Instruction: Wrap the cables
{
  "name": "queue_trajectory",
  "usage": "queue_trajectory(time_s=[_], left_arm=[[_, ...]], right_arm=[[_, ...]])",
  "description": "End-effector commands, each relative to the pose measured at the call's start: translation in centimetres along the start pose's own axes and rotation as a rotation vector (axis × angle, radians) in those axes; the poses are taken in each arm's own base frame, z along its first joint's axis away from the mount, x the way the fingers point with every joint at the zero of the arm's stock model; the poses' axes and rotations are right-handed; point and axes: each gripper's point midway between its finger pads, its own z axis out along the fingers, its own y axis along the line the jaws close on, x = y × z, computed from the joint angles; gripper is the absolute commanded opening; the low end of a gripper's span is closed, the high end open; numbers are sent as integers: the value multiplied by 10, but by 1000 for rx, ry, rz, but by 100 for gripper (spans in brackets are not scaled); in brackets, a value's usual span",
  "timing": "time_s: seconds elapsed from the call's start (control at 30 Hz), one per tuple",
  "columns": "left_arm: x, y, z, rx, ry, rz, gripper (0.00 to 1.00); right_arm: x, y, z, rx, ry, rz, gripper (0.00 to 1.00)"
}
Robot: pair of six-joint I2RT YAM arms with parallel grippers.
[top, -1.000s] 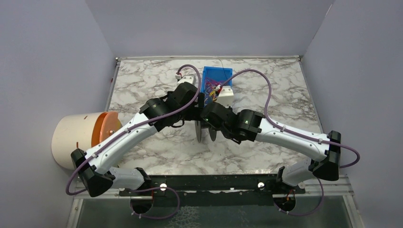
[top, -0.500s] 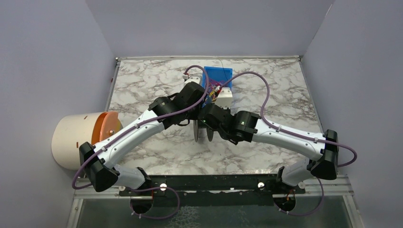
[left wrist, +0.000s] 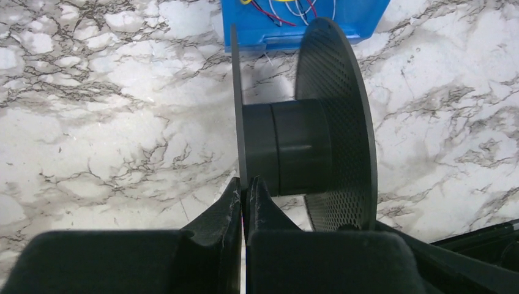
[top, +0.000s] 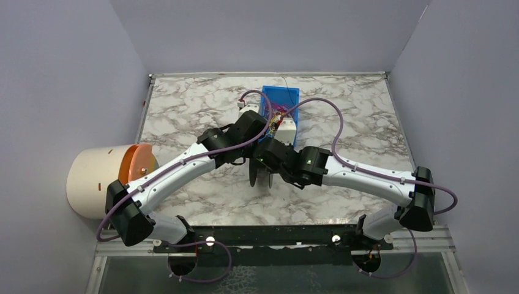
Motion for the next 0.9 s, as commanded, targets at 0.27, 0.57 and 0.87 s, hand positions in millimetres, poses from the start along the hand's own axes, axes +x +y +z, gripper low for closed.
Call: queue_trajectory(time_s=[0.27, 0.57, 0.87], left_arm=[[6, 22, 5, -79, -1, 43, 0], [-16, 42, -12, -143, -47, 71, 0], [-18, 52, -23, -147, -39, 119, 0]], right_arm=[[-27, 21, -28, -157, -46, 92, 43], [-38, -20, -53, -112, -94, 57, 48], [-17, -44, -48, -82, -58, -91, 52]])
